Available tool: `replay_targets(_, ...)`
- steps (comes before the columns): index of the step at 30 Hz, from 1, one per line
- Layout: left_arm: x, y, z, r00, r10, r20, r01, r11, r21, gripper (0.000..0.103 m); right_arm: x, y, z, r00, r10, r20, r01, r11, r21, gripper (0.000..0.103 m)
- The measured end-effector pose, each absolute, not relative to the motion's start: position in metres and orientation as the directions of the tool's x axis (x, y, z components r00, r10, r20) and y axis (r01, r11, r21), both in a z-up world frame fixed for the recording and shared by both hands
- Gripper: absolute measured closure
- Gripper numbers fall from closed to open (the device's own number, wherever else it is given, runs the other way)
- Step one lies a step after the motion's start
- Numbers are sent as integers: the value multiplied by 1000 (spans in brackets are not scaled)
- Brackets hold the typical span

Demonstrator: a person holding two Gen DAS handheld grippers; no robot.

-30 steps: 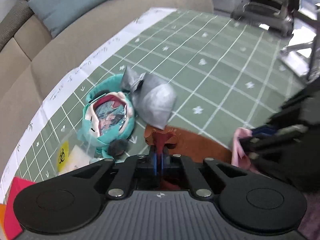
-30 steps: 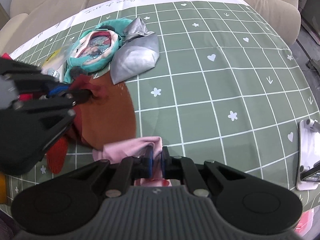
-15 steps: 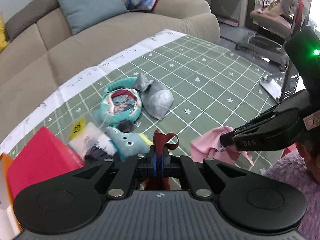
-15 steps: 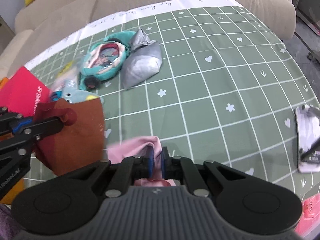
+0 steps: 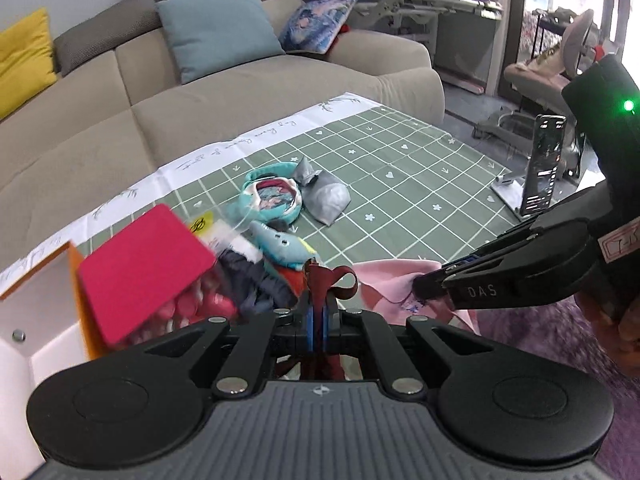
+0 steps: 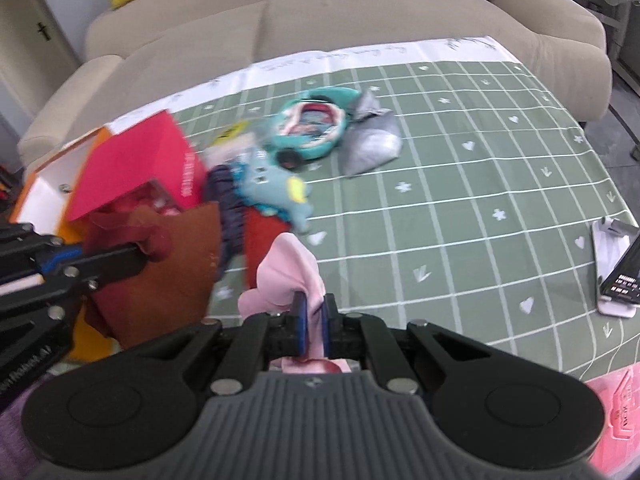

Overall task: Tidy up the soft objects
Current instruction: 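Grasp the pink cloth with the right tool while the left tool grasps the brown felt, then carry the pink cloth and brown felt into the orange box and release both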

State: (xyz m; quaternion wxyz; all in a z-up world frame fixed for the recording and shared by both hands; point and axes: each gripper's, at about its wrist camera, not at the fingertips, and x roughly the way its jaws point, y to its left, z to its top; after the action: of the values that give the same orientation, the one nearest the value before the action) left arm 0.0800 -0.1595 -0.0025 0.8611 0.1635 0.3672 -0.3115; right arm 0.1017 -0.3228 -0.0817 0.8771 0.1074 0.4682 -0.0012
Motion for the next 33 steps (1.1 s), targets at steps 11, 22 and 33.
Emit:
replay_targets(11,38,-109,23,550,-440,-710,616,788,-11,99,58,-269,-51,556,148,-818,-21,986,165,98)
replay_targets(22,4,-58,50,625,-432,-650,555,832,-19,99,37,-216,-28,552,229,-802,-165,973,164,98)
replay_targets(33,-4,4,62,699,-364,-615,444,896,-26,99,34,-161,-4,566,315,-762,-296,940,169,98)
